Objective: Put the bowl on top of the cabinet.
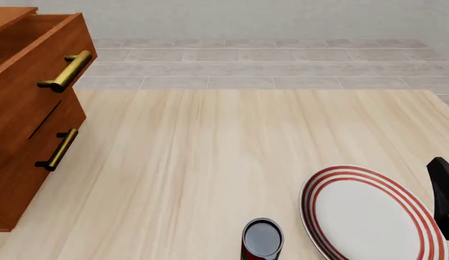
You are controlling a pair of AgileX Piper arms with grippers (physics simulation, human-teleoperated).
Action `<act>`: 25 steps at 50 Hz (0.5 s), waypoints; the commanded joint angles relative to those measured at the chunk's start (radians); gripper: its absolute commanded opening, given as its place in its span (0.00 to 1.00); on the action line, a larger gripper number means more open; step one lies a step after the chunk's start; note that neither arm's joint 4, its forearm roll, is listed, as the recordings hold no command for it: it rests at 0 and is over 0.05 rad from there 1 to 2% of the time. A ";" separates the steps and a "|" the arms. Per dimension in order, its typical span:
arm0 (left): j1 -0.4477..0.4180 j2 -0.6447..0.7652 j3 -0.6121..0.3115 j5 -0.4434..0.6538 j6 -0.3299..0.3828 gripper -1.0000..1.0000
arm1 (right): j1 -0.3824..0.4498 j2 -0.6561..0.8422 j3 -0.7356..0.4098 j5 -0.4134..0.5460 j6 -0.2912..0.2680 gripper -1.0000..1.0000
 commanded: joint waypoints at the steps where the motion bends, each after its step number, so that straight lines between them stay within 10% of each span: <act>1: 0.060 0.008 0.009 -0.021 -0.058 0.00 | 0.000 0.000 0.000 0.000 0.000 1.00; 25: 0.187 0.147 0.024 -0.100 -0.125 0.00 | 0.000 0.000 0.000 0.000 0.000 1.00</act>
